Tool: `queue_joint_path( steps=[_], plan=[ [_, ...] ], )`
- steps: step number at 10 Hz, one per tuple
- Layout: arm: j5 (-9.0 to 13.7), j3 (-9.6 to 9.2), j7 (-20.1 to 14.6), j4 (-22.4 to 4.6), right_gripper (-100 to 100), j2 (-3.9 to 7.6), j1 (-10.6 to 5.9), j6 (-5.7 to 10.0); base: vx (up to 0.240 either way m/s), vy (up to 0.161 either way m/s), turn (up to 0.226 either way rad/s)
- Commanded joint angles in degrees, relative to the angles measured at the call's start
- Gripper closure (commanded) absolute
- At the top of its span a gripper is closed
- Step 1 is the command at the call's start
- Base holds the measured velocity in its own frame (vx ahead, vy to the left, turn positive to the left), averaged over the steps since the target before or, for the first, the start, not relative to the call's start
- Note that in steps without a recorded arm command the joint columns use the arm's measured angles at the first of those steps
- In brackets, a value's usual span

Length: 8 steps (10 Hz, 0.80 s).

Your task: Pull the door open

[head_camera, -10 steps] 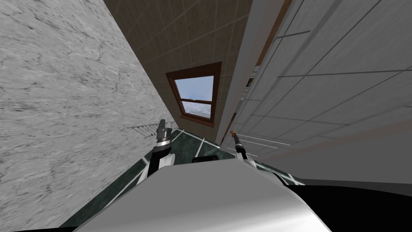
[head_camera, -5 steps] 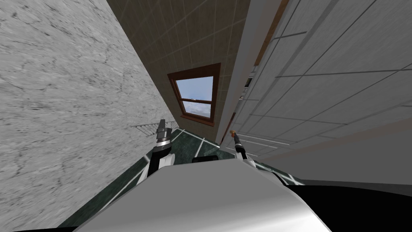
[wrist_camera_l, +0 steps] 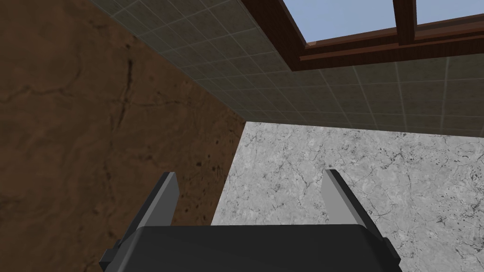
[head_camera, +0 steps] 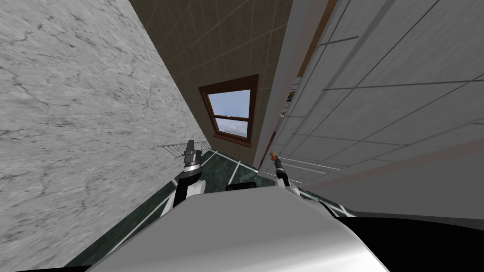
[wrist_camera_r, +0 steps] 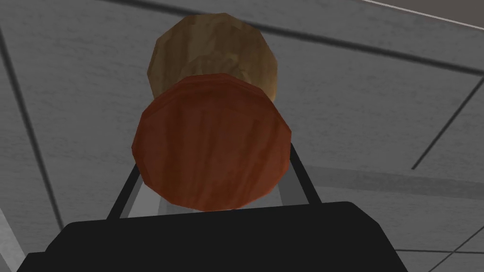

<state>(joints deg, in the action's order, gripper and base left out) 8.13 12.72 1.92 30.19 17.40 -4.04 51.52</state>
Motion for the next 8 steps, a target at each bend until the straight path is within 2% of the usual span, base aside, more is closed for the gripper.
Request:
queue_joint_path(
  steps=[1,2,3,4,8],
  plan=[
    [0.72,-0.74,-2.86,-0.57,100,-0.23,-0.43,0.42,-0.044,-0.018,0.044],
    [0.72,-0.74,-3.42,-0.57,100,-0.23,-0.43,0.42,-0.033,-0.013,0.018],
    [1.42,-1.19,-5.56,-0.46,100,-0.25,-0.47,0.32,-0.042,-0.012,0.031],
    [1.42,-1.19,-5.8,-0.46,100,-0.25,-0.47,0.32,-0.033,-0.014,0.022],
    [3.5,-2.52,-12.41,-0.14,100,-0.32,-0.61,0.01,-0.043,-0.019,0.041]
  ],
)
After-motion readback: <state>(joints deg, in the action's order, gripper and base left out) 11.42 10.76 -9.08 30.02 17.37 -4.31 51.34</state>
